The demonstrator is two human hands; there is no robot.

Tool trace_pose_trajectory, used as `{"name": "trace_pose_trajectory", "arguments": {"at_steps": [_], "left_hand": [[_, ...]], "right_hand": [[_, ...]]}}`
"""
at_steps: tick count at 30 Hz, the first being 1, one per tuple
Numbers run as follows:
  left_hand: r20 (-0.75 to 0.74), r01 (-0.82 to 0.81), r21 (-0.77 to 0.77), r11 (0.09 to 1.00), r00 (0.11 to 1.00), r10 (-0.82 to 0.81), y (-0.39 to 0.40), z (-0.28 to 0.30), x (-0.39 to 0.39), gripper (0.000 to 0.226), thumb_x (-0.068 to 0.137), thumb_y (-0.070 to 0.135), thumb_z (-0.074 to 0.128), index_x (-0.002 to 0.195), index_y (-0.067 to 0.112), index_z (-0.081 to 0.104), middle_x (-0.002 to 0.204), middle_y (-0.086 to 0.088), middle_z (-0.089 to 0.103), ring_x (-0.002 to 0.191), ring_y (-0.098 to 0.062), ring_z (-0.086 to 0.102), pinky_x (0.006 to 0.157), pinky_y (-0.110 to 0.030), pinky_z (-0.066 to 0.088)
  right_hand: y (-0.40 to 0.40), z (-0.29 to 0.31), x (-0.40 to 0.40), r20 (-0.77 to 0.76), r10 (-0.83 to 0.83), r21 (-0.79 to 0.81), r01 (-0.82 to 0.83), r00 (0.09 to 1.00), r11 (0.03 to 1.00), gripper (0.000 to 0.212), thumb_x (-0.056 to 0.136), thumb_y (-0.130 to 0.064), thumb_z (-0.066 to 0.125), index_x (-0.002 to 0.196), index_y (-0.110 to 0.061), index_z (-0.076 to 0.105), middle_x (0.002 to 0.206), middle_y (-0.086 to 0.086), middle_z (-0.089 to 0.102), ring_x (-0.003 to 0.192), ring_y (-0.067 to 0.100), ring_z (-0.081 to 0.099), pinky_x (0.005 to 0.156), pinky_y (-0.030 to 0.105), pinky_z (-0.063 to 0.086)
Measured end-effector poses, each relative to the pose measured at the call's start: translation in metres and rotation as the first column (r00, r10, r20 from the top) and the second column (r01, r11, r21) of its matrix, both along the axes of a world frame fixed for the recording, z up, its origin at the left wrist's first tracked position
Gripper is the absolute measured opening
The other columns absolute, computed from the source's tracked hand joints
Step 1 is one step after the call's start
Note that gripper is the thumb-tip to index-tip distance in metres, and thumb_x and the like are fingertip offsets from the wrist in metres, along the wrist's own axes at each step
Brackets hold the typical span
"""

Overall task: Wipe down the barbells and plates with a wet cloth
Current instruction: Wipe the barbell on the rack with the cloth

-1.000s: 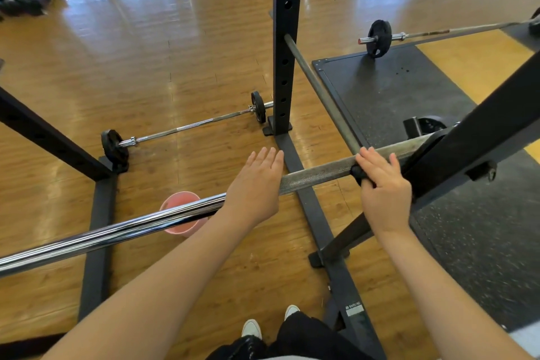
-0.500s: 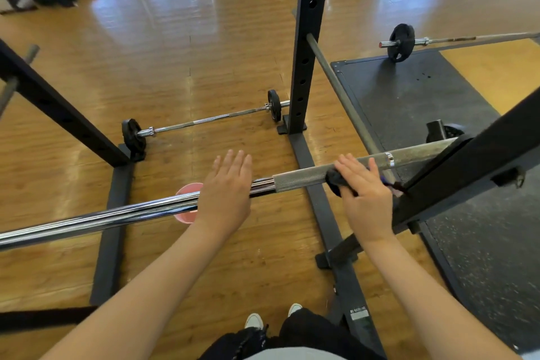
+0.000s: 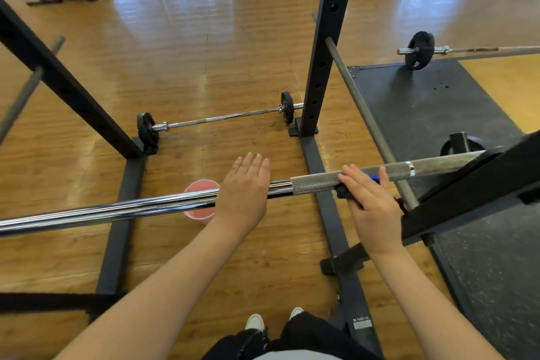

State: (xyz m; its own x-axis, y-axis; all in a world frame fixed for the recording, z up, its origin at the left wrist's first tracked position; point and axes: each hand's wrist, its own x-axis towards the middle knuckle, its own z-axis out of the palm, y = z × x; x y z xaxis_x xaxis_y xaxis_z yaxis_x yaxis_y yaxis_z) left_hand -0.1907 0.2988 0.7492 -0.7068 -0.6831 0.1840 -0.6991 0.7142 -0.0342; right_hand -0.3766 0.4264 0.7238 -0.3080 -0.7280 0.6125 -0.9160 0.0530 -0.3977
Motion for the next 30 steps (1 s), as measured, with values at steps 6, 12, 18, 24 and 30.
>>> {"name": "trace_pose_trajectory", "arguments": {"at_steps": [6,12,18,24,30], "left_hand": [[0.016,0.003,-0.023,1.0,1.0,-0.002,-0.001,-0.001,-0.002,0.054,0.063,0.0,0.079,0.114,-0.006,0.064,0.112,-0.021,0.067,0.107,-0.034,0.063,0.093,-0.045,0.047],[0.0,-0.012,-0.047,0.999,1.0,0.012,0.001,-0.003,-0.004,0.058,0.062,0.003,0.08,0.116,-0.005,0.062,0.117,-0.021,0.064,0.112,-0.036,0.06,0.096,-0.048,0.043],[0.028,-0.039,0.015,0.999,0.999,0.039,0.003,-0.002,-0.002,0.062,0.065,0.007,0.079,0.123,-0.003,0.059,0.124,-0.019,0.061,0.119,-0.034,0.055,0.103,-0.043,0.037],[0.034,-0.03,0.026,0.999,0.999,0.029,0.001,-0.001,-0.003,0.063,0.057,0.008,0.084,0.115,-0.003,0.064,0.116,-0.02,0.065,0.111,-0.034,0.061,0.096,-0.046,0.044],[0.04,-0.027,0.031,0.999,0.999,0.026,0.001,0.0,-0.003,0.063,0.048,0.005,0.086,0.108,-0.004,0.067,0.109,-0.02,0.068,0.103,-0.035,0.065,0.089,-0.047,0.049]], "right_hand": [[-0.023,0.002,0.036,-0.104,0.134,0.048,-0.13,0.985,0.99,0.029,0.083,-0.005,0.052,0.106,-0.001,0.069,0.112,0.015,0.067,0.108,0.028,0.062,0.11,0.047,0.029],[-0.009,0.007,0.006,-0.157,0.192,0.143,-0.17,0.969,0.975,0.04,0.073,0.004,0.064,0.113,-0.002,0.067,0.119,0.013,0.064,0.113,0.026,0.06,0.106,0.053,0.031],[0.03,0.026,-0.062,0.131,-0.228,0.217,0.197,0.965,0.956,0.048,0.074,0.021,0.06,0.117,0.002,0.063,0.124,0.016,0.06,0.119,0.032,0.055,0.11,0.054,0.029],[-0.005,0.049,-0.048,0.177,-0.221,0.122,0.202,0.959,0.972,0.037,0.084,0.005,0.064,0.121,0.003,0.06,0.125,0.018,0.06,0.12,0.029,0.055,0.109,0.038,0.026],[-0.001,0.031,-0.041,0.131,-0.123,0.254,0.087,0.984,0.963,0.034,0.09,-0.007,0.06,0.123,-0.003,0.057,0.121,0.011,0.061,0.121,0.03,0.052,0.111,0.043,0.024]]}}
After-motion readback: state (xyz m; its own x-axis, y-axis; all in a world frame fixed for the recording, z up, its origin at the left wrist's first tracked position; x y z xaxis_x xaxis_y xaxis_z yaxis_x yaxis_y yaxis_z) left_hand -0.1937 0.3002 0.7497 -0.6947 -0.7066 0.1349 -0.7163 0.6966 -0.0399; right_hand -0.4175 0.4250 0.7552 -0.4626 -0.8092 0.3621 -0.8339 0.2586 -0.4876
